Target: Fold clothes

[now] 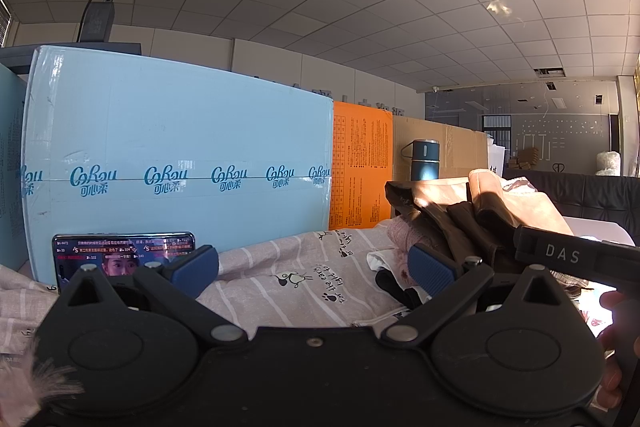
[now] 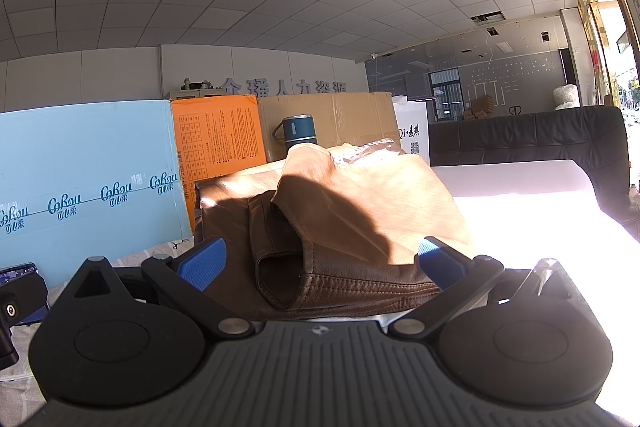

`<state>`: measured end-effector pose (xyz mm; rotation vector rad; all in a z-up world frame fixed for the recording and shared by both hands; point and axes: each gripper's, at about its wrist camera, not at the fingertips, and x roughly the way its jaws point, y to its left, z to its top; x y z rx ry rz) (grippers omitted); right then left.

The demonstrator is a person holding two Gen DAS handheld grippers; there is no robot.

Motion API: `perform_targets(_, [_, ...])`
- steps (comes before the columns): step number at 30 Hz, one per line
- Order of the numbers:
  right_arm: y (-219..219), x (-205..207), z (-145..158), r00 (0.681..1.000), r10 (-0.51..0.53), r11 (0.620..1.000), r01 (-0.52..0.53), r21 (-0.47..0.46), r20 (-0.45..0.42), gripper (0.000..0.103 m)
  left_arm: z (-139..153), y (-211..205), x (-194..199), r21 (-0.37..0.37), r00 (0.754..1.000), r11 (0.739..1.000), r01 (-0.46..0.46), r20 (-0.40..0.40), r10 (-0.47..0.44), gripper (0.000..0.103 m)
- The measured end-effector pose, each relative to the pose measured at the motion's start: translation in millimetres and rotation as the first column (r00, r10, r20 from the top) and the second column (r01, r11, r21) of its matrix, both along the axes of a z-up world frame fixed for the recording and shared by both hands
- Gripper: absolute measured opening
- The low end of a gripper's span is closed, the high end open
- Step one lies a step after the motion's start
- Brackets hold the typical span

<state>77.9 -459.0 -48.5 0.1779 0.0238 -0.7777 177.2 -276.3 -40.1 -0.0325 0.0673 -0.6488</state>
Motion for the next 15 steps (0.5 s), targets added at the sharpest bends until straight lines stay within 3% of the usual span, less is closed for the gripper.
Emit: perform_targets(15, [1.2, -1.0, 0.1, 1.0, 0.0, 1.0, 0.0, 0.001, -0.001, 0.103, -0.2, -0.1, -0.8, -0.001, 1.0, 1.0, -0.001, 0.004, 0.001, 0.103])
